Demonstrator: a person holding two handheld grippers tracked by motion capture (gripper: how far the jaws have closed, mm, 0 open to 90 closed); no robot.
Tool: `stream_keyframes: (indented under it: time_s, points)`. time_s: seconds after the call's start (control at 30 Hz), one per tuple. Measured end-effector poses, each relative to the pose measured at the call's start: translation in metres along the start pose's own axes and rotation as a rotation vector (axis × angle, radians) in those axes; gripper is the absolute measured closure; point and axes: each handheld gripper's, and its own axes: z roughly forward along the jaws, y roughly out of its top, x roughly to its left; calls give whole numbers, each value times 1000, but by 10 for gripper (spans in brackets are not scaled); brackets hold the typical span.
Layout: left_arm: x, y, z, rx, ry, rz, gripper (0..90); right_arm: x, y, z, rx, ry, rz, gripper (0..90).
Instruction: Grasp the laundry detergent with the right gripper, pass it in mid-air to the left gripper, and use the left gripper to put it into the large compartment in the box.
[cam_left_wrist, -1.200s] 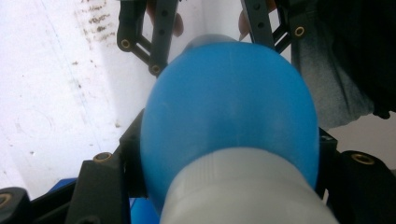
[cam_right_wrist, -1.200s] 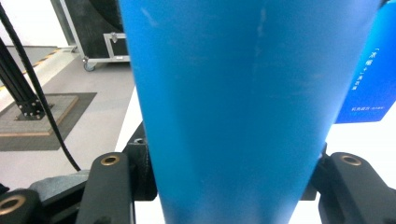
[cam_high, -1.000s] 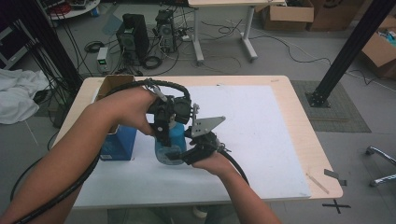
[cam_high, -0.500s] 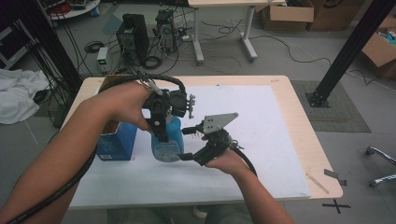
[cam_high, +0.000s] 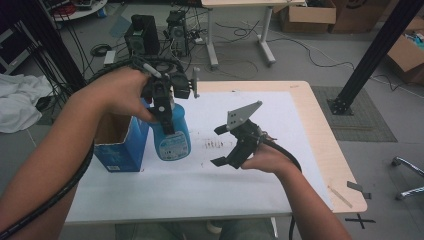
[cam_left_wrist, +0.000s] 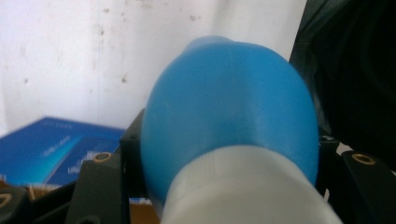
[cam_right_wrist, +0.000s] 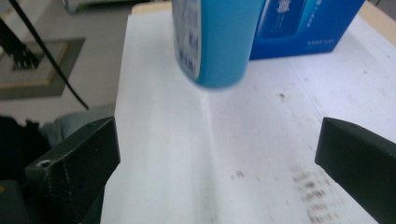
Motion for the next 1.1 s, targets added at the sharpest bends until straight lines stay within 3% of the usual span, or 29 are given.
stream_keyframes:
  time_s: [0.13,0.17,0.2,0.27,0.3,0.33,0.37,0.4,0.43,0.47,0.5,0.53,0.57,0.7,0.73,0.8,0.83,0.93,0.97,1.0,1.07,1.1]
  points:
    - [6,-9,-13,4,-6,-69,381,-2,9,-12,95,6,-22,0]
    - [6,-9,-13,4,-6,-69,381,-2,9,-12,95,6,-22,0]
    - [9,-15,-19,1,-10,-116,381,-3,13,-17,158,9,-36,0]
    - [13,-21,-25,-11,-16,-158,381,-4,17,-22,217,16,-52,0]
    - [13,-21,-25,-11,-16,-158,381,-4,17,-22,217,16,-52,0]
    - [17,-27,-30,-16,-28,-216,381,-4,21,-26,287,19,-66,0]
    - [22,-34,-36,-30,-40,-280,381,-4,22,-27,308,22,-71,0]
    - [25,-38,-39,-37,-43,-313,381,-4,24,-27,339,23,-78,0]
    - [25,-38,-39,-37,-43,-313,381,-4,24,-27,339,23,-78,0]
    - [31,-46,-45,-47,-44,-373,381,-4,25,-28,397,34,-96,0]
    - [31,-46,-45,-47,-44,-373,381,-4,25,-28,397,34,-96,0]
    - [33,-51,-49,-52,-40,-408,381,-3,27,-28,455,40,-97,0]
    - [37,-58,-54,-57,-32,-459,381,-2,27,-27,476,48,-101,0]
    - [45,-73,-65,-71,-26,-599,382,1,24,-23,568,64,-118,0]
    - [45,-73,-65,-71,-26,-599,381,1,24,-23,568,64,-118,0]
    - [52,-83,-72,-73,-22,-700,381,2,22,-21,616,77,-126,0]
    - [52,-83,-72,-73,-22,-700,382,2,22,-21,616,77,-126,0]
    - [59,-96,-80,-52,-11,-817,382,3,17,-18,668,93,-137,0]
    - [59,-96,-80,-52,-11,-817,382,4,16,-17,686,96,-140,0]
    - [62,-103,-82,-54,-11,-885,382,5,15,-17,700,98,-141,0]
    - [64,-112,-84,-68,-10,-950,382,8,15,-17,719,104,-149,0]
    - [64,-112,-84,-68,-10,-950,382,8,15,-17,719,104,-149,0]
